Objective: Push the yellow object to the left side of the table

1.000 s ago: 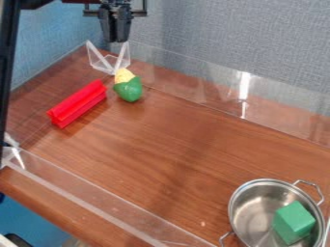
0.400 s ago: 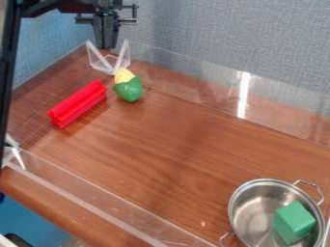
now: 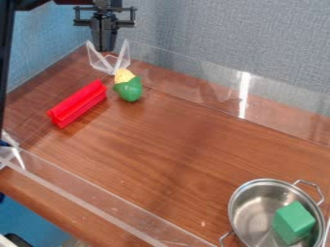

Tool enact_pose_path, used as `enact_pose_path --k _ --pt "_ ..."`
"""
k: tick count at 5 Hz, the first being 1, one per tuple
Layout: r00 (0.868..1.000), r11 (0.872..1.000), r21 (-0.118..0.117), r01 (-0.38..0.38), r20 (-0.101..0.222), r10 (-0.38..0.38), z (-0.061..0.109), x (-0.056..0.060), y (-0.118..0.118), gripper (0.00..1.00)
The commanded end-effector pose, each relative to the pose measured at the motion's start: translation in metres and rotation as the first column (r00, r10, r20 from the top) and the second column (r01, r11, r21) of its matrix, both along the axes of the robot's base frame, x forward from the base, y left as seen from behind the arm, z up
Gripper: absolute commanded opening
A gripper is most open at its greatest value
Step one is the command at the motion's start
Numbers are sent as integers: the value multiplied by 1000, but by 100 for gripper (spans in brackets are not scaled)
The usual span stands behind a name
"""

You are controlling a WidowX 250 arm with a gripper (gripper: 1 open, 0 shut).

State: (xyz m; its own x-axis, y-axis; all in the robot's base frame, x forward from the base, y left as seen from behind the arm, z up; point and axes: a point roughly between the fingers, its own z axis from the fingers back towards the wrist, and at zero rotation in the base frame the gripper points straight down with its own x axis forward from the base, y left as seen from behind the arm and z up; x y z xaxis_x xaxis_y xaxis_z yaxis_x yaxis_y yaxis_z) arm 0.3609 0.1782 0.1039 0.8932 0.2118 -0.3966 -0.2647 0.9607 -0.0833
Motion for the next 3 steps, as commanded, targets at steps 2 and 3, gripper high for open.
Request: enact_pose_path --k 2,3 --pt "978 984 35 174 110 -177 37 -11 3 0" --pt "977 984 26 175 115 -177 33 -8 3 0"
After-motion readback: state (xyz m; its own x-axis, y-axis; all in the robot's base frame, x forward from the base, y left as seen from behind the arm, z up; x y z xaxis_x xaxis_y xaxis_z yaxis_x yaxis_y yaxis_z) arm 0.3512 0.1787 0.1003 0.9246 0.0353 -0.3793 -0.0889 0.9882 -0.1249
